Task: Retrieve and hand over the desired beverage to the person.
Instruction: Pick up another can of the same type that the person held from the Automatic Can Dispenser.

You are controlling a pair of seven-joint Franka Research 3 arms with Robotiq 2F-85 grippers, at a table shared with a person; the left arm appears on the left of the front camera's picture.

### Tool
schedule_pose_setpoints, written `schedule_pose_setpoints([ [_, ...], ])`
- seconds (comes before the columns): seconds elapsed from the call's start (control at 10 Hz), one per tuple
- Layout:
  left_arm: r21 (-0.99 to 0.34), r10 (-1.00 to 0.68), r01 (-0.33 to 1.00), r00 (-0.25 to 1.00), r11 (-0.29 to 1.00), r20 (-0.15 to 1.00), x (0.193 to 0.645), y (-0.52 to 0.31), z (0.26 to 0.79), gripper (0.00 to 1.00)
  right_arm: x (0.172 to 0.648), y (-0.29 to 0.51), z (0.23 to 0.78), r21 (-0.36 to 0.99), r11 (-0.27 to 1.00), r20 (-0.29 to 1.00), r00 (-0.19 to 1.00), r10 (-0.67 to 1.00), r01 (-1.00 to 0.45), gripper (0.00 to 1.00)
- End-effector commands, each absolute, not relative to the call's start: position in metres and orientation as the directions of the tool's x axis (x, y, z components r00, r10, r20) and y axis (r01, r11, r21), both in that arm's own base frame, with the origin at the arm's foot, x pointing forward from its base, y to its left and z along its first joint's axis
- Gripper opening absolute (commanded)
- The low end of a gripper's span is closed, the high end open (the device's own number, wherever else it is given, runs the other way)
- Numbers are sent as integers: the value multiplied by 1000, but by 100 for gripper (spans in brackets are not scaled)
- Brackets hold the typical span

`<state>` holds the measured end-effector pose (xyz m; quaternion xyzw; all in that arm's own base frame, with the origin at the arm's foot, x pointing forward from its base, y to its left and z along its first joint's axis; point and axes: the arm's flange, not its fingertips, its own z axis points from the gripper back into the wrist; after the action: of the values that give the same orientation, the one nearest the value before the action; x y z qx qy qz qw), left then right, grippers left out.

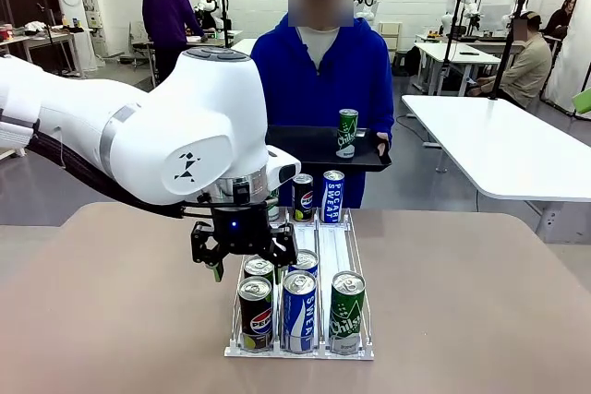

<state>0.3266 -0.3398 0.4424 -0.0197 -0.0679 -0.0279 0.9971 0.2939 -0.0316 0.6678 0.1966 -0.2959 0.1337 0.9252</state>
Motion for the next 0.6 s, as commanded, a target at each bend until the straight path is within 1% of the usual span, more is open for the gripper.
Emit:
schedule_pose_setpoints([
  [0.0,-31,-69,75,985,997,157,327,-339,436,100,296,-32,671,286,886,588,797,138,-364,100],
  [0.5,-26,-76,80,989,996,125,328,-332,424,100,296,-32,671,286,886,588,797,138,-364,100],
])
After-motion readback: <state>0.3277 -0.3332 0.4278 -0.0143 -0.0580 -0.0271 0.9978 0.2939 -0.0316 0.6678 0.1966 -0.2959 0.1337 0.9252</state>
